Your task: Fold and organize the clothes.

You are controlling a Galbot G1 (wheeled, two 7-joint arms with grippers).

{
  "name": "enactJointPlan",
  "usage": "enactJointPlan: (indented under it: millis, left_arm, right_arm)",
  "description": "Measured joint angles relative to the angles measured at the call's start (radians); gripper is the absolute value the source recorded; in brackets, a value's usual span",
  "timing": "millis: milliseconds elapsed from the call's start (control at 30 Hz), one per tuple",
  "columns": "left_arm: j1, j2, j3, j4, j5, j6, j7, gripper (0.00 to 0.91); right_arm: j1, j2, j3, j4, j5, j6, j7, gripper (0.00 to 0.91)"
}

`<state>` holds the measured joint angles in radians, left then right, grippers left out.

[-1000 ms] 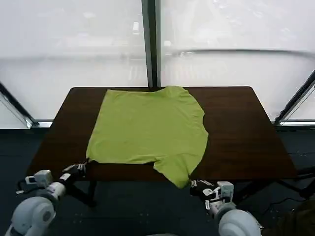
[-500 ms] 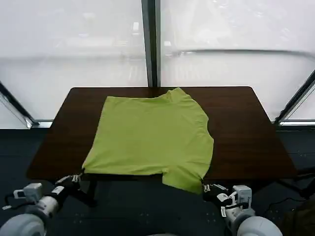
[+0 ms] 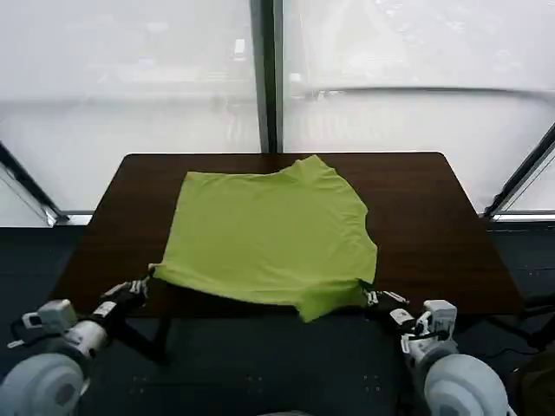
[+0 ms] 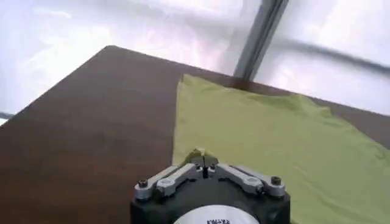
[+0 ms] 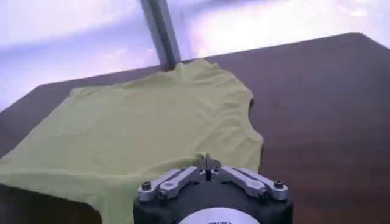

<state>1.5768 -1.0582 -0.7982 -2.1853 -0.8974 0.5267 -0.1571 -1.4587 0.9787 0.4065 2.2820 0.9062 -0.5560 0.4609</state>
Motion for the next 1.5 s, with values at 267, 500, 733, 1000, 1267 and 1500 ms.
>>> enactJointPlan:
  millis: [267,500,733,1000,1267,1500]
  left_arm:
    - [-0.120,-0.015,0.075,0.107,0.042,-0.038,0.012,0.000]
    - [-0.183,-0.014,0.117,0.199,0.054,-0.048,0.029,0.000]
    - [-0.228,-0.003,0.138,0.266,0.055,-0.051,0.033,0.000]
    - [-0.266,0.001,0.155,0.316,0.063,-0.057,0.038,0.000]
    - [-0.303,0.002,0.166,0.358,0.070,-0.062,0.046,0.000]
    - [-0.325,-0.001,0.171,0.373,0.082,-0.072,0.060,0.878]
  right_arm:
    - [0.154,0.040,-0.051,-0.163,-0.025,0.020,-0.031,0.000]
    - [0.242,0.049,-0.091,-0.261,-0.067,0.056,-0.068,0.000]
    - [0.311,0.052,-0.137,-0.325,-0.121,0.101,-0.100,0.000]
    - [0.368,0.063,-0.181,-0.396,-0.219,0.143,-0.122,0.000]
    - [0.401,0.089,-0.207,-0.463,-0.249,0.192,-0.148,0.000]
    - [0.417,0.102,-0.219,-0.505,-0.284,0.260,-0.212,0.878]
